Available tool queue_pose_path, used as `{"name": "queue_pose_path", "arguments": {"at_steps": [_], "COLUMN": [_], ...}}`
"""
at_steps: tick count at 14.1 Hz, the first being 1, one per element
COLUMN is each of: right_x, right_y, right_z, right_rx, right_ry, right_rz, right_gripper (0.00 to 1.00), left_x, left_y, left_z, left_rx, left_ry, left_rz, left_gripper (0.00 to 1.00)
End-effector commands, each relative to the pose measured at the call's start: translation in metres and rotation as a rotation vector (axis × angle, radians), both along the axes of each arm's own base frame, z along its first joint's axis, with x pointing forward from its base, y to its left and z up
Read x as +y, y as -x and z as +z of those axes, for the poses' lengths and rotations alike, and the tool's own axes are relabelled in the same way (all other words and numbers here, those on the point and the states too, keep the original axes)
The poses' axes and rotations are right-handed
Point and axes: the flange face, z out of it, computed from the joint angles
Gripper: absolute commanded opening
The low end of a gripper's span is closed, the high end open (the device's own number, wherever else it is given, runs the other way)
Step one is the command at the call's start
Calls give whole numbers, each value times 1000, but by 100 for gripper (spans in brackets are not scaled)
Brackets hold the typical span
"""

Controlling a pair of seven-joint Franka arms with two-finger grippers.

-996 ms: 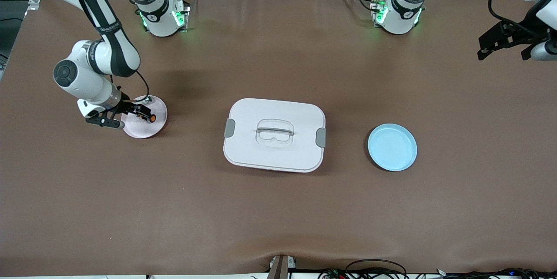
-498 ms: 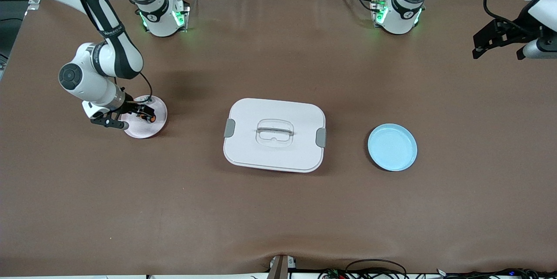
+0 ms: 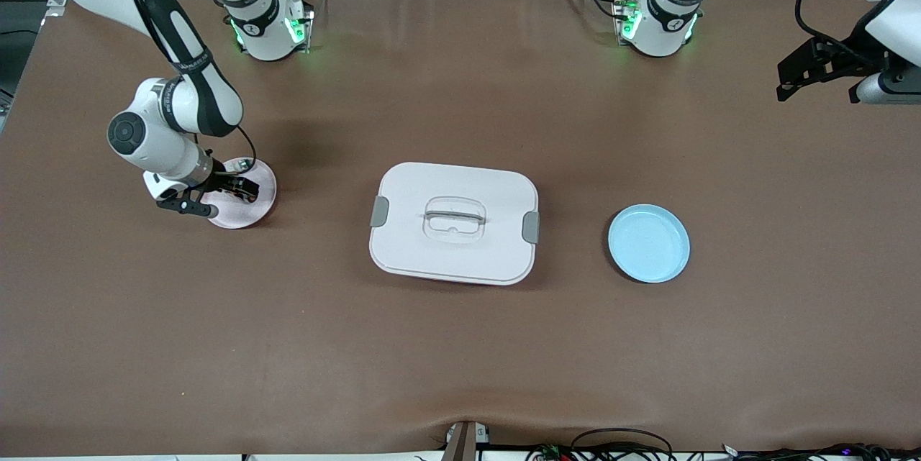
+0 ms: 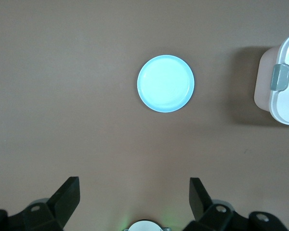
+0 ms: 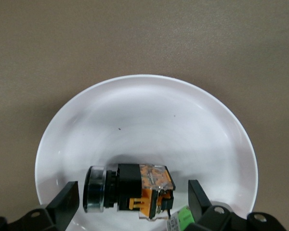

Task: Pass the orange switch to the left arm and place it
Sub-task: 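Close the right gripper on the orange switch and lift it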

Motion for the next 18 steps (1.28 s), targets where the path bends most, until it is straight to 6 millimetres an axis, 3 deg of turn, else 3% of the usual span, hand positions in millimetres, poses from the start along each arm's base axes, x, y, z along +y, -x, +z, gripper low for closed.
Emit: {"name": "queue_pose_path", "arguments": {"at_steps": [1, 5, 7, 12, 15, 18], "right_x": [2, 3, 6, 7, 12, 18], "right_y": [-6, -7, -7, -7, -9, -11], "right_z": [-7, -9, -9, -9, -8, 7], "right_rx": [-10, -13, -13, -13, -15, -21], "right_ry": [-4, -3, -3, -4, -4, -10], "right_rz": [-7, -6, 1, 4, 15, 36], "right_gripper": [100, 100, 74, 26, 22, 22], "left_x": [-2, -1, 0, 3, 5, 5], "left_y": [3, 4, 4, 3, 5, 7], "left_z": [5, 7, 7, 6, 9, 12], "left_rx": [3, 0, -2, -1, -7, -12], "left_ry": [-6, -6, -9, -15, -16, -16], "left_rz": [-15, -19, -19, -15, -12, -1], "left_gripper": [100, 100, 100, 100, 100, 100]}}
